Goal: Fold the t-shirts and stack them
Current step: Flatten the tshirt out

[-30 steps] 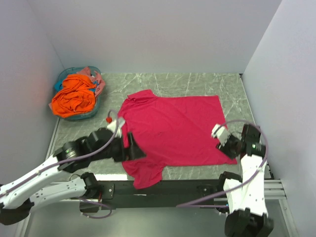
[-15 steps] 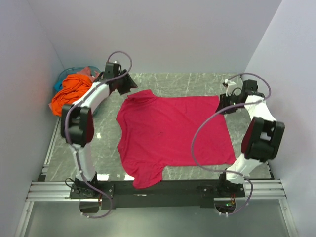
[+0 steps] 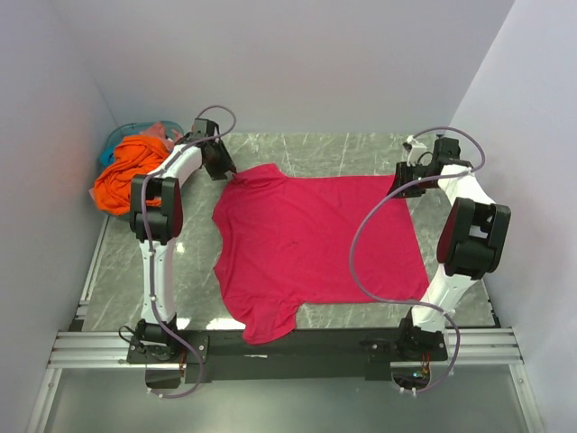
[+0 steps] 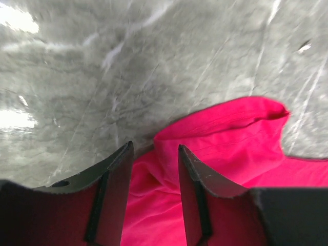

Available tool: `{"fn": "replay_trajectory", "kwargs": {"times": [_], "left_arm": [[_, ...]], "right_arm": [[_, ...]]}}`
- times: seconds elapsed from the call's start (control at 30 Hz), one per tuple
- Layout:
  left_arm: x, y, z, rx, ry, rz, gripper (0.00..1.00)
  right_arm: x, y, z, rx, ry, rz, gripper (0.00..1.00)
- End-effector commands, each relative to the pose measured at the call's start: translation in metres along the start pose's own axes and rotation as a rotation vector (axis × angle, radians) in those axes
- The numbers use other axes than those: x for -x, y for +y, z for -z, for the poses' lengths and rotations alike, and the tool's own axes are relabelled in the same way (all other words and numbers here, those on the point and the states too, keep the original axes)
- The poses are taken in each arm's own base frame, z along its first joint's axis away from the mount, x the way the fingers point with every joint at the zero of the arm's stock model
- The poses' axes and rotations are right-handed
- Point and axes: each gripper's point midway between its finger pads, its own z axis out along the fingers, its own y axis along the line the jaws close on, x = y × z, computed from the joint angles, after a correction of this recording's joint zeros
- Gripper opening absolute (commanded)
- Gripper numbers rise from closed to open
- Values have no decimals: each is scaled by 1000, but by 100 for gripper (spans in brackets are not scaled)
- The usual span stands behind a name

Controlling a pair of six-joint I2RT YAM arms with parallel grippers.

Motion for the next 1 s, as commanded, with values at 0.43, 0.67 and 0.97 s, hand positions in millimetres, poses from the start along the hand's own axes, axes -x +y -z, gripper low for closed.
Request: {"fn": "replay_trajectory", "kwargs": {"times": [0.43,0.67,0.97], "left_arm": [[6,-44,-8,-190,34,-46,4],[64,-114,52,-443,-171,-78,0],[82,-146,47,-588,-182,-73,34]], "right_arm": [[16,1,4,-1,-45,20,38],[17,4,8,-4,-52,22,38],[16,5,8,0,-54,23,37]]}}
